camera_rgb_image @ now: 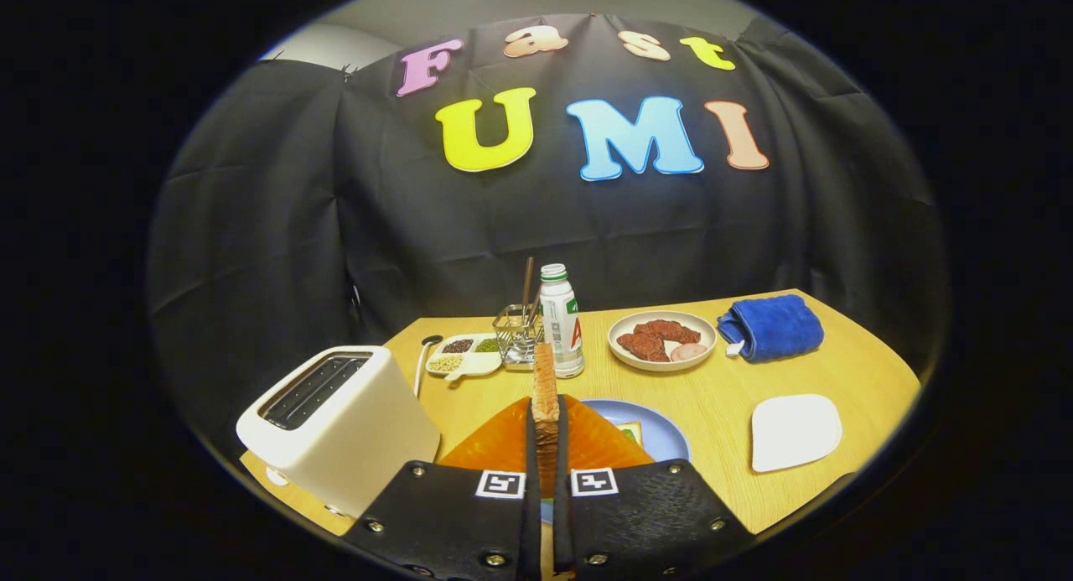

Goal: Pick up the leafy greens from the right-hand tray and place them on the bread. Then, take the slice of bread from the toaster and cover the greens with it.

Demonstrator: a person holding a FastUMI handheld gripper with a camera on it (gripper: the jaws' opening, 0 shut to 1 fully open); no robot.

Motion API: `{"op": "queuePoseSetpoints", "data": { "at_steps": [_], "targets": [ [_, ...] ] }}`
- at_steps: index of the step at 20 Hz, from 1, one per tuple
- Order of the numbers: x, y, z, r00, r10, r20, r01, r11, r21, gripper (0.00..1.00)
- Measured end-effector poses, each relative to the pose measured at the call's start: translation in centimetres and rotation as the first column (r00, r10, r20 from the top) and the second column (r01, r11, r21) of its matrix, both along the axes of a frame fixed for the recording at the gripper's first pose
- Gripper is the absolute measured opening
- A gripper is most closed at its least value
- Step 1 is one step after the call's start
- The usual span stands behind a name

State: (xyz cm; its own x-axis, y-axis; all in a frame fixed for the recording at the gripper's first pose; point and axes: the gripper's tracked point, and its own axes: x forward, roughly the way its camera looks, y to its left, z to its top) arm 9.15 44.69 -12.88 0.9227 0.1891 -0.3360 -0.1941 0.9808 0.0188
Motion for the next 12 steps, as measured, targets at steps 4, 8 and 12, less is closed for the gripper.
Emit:
{"op": "queuePoseSetpoints", "data": {
  "at_steps": [4,8,12],
  "targets": [
    [0.0,1.2,-1.9,1.0,0.012,-0.022,-0.013,1.0,-0.003,0.06],
    [0.4,-0.6,-4.0,0.999,-0.01,-0.051,0.008,1.0,-0.022,0.06],
    [0.6,-2.6,-4.4,0.998,-0.006,-0.055,0.001,0.997,-0.077,0.11]
  ]
}}
